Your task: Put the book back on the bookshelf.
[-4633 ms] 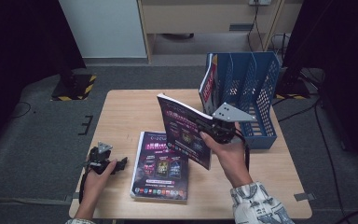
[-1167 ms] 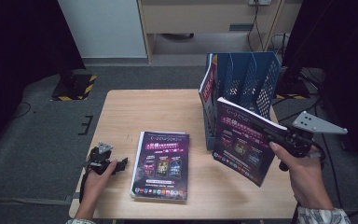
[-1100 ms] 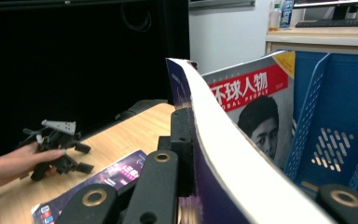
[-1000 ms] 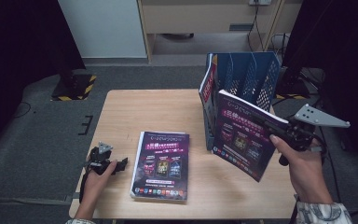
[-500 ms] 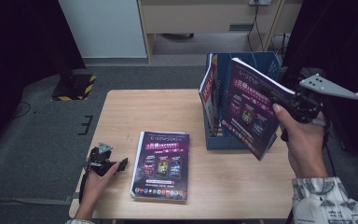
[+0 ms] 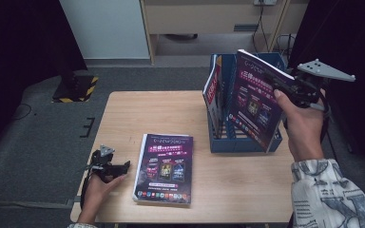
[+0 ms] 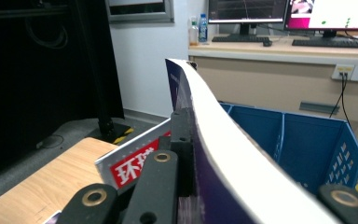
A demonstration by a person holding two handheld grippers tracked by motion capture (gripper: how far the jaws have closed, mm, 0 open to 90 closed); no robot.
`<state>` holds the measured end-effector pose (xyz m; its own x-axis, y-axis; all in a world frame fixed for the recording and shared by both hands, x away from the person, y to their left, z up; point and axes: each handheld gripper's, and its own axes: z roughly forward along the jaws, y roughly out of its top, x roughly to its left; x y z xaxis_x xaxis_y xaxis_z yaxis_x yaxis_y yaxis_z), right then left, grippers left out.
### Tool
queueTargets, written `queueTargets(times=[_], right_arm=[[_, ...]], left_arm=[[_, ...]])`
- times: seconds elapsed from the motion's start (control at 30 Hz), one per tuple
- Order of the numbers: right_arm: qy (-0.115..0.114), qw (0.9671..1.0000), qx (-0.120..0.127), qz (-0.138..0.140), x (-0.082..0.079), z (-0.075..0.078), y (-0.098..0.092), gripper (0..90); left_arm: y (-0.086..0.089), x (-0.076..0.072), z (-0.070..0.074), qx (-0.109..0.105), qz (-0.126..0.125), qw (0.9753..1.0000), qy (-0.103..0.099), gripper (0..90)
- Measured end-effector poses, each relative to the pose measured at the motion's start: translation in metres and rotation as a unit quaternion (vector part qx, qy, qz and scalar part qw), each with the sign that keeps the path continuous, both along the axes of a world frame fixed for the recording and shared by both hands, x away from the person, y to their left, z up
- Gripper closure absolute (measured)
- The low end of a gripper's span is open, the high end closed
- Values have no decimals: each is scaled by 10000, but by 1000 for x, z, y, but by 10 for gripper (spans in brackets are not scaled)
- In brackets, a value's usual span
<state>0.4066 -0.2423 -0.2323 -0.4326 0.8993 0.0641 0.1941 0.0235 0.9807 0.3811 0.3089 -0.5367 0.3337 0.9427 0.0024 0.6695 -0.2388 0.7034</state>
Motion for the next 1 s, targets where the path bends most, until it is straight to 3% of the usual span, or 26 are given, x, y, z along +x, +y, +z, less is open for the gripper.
queueTargets(times=[0.13, 0.4, 0.57, 0.77, 1.0], right_arm=[[79, 9996, -101, -241, 15, -3, 0, 825], [44, 9984, -130, -541, 26, -7, -6, 825], [1, 9972, -36, -753, 38, -15, -12, 824], [113, 9943, 6, -1059, 56, -22, -12, 824], [83, 9927, 38, -1204, 73, -30, -8, 823]], left_arm=[[0, 0, 0, -10, 0, 10000, 4, 9], [-1, -1, 0, 8, -9, 10000, 6, 8], [-1, -2, 0, -2, 10, 10000, -1, 8], [-2, -2, 0, 2, 22, 10000, 5, 8], [-2, -3, 0, 16, 19, 10000, 14, 8]])
